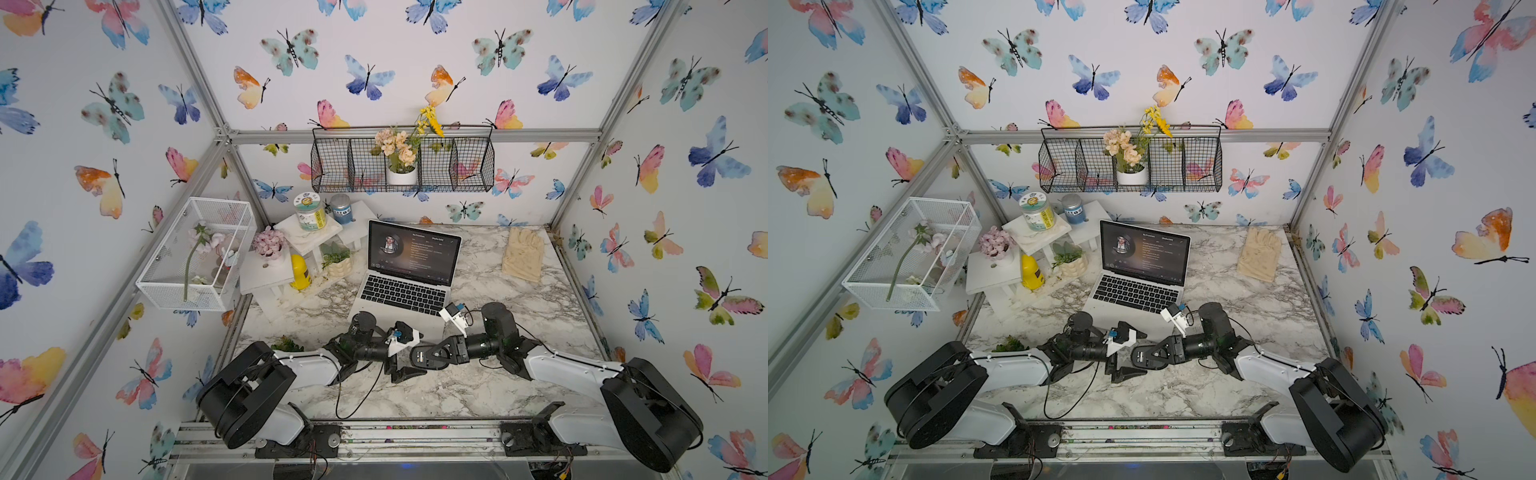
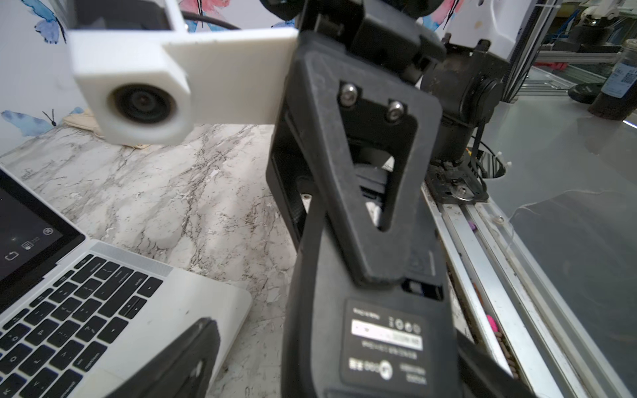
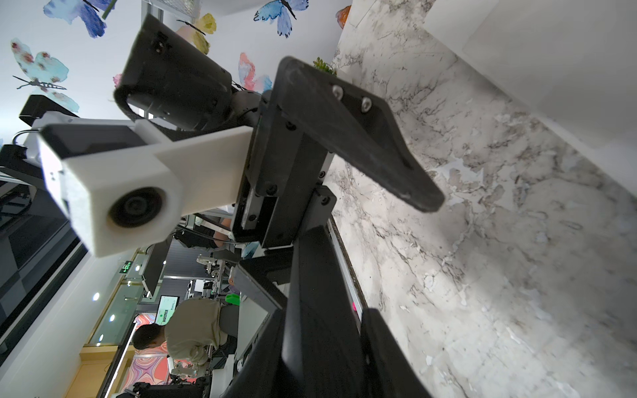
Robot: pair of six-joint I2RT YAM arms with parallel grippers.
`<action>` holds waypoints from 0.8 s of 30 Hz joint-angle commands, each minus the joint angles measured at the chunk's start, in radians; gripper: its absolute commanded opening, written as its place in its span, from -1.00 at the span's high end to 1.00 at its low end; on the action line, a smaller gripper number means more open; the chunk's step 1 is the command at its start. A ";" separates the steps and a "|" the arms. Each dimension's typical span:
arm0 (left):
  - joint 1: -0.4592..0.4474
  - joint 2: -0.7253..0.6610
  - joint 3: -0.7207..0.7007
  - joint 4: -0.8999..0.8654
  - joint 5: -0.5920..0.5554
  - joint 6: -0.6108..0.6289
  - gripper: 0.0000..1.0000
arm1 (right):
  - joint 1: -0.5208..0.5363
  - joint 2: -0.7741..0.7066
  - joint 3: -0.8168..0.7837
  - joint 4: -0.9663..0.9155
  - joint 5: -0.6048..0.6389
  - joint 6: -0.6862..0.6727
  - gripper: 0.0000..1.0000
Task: Remove the wireless mouse receiver from the laptop
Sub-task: Close the lid on the mouse.
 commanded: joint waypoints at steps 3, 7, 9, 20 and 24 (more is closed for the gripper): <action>0.001 -0.040 -0.023 0.090 -0.070 -0.052 -0.97 | 0.005 0.007 0.010 0.001 -0.039 0.002 0.78; -0.020 -0.058 -0.025 0.089 -0.069 -0.057 -0.97 | 0.005 0.016 0.013 -0.008 -0.033 -0.003 0.77; -0.023 -0.064 0.017 0.022 -0.045 -0.061 -0.94 | 0.005 0.028 0.010 0.001 -0.037 -0.001 0.77; -0.024 -0.013 0.157 -0.214 0.095 0.046 0.10 | 0.005 0.029 0.010 0.023 -0.036 0.004 0.73; -0.026 -0.012 0.155 -0.231 0.094 0.063 0.16 | 0.005 0.034 0.011 0.039 -0.045 0.014 0.65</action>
